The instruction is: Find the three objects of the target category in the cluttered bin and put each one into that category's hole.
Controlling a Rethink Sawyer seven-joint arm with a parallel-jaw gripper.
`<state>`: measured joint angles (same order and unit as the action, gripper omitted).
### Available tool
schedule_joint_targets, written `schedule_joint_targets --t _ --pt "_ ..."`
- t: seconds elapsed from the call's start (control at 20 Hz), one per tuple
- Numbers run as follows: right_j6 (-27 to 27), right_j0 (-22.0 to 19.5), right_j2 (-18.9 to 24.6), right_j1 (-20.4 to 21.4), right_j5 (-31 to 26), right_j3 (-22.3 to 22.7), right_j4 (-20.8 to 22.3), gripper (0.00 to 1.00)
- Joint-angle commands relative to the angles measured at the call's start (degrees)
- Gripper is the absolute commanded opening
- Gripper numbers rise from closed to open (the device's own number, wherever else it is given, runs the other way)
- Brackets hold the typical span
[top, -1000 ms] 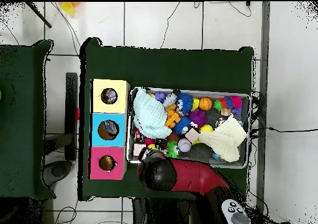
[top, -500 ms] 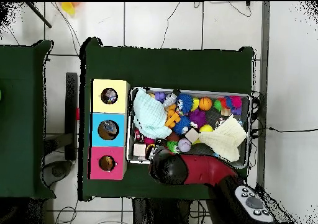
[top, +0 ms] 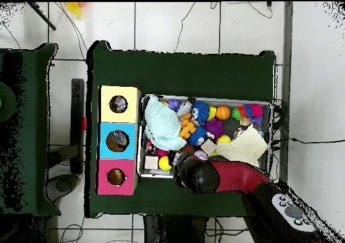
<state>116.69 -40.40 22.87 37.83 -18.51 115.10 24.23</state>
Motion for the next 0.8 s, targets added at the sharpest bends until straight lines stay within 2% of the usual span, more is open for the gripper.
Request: schedule_joint_targets --t 0.05,0.3,0.5,0.8 --pt "-13.6 -3.0 8.6 -1.8 -6.4 -6.2 5.8 0.0" --pt "-13.2 -4.7 10.0 -0.6 -7.8 -4.9 6.5 0.0" --pt "-14.3 -7.1 12.2 3.9 -11.9 -2.0 5.0 0.0" --pt "-16.2 -9.6 13.7 11.1 -14.9 1.4 6.3 0.0"
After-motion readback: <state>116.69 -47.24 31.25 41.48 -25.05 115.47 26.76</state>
